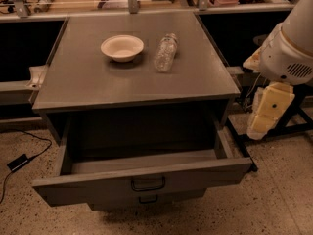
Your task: Close top drawer
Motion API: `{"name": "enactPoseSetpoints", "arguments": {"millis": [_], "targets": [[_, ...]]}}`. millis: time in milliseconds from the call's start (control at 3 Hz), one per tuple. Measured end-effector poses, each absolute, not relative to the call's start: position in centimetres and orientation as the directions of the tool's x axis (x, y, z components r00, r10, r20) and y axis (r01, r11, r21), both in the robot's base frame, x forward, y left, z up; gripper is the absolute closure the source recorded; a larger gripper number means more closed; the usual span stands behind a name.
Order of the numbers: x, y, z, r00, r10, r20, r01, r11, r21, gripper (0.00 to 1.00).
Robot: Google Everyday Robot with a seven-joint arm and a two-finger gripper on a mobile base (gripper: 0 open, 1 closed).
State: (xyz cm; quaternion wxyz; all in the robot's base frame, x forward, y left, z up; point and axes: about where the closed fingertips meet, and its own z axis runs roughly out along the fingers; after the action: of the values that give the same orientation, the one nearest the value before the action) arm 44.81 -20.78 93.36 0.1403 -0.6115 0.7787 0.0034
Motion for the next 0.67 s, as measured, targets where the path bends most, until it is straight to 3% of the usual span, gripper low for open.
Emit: {"name": "enactPoseSetpoints", "arguments": {"millis": [333, 667], "targets": [[44.6, -19.1, 87.8, -0.179, -0.961, -0.211, -0.975, 0.203, -0.095, 0.00], [43.3, -16.9, 81.7, -0.150, -0.971, -0.188, -0.988, 0.153, -0.001, 0.19]]}}
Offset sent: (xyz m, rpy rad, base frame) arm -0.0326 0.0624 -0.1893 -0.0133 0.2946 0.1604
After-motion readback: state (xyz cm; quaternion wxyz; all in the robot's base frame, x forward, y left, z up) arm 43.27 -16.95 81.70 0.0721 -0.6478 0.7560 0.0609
